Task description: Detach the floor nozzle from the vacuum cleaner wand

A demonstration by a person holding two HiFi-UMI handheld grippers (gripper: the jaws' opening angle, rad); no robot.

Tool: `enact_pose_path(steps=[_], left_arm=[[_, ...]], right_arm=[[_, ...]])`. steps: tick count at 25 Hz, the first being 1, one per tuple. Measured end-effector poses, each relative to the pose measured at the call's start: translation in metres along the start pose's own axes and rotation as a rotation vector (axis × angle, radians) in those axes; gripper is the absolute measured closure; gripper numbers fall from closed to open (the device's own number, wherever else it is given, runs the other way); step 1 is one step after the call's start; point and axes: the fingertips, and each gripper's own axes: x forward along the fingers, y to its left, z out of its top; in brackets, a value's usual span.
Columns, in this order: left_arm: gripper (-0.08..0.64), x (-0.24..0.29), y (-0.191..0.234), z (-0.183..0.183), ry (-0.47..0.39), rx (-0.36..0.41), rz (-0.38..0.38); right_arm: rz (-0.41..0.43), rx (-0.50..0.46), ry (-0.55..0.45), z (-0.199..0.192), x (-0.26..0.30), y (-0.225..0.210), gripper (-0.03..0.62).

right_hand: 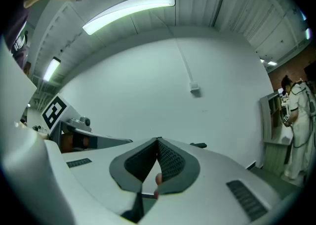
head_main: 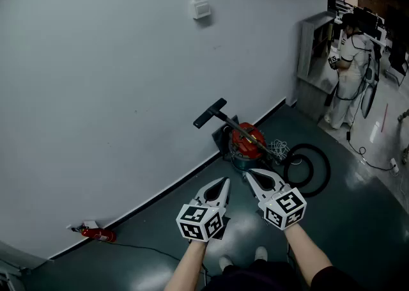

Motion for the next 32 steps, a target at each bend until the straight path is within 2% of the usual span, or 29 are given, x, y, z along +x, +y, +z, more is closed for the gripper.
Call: enact_pose_path(steps=[11,23,32], left_arm=[[0.557,0.009,-0.008,-0.006,0.006,0.007,0.028],[0.557,0.042,-0.026,-0.008,0.007,-0.019,0.091],[0.557,0.068,-0.025,-0.009,0.02,-0.018,0.111]], right_arm=[[0.016,0.003,0.007,-0.002,-0.009,-0.015,0.575],[0.085,0.02,0.028,-0.005,-0.031,-0.054,0.574],[0.074,0.059,0.033,-0.014,-0.032,-0.089,0.575]])
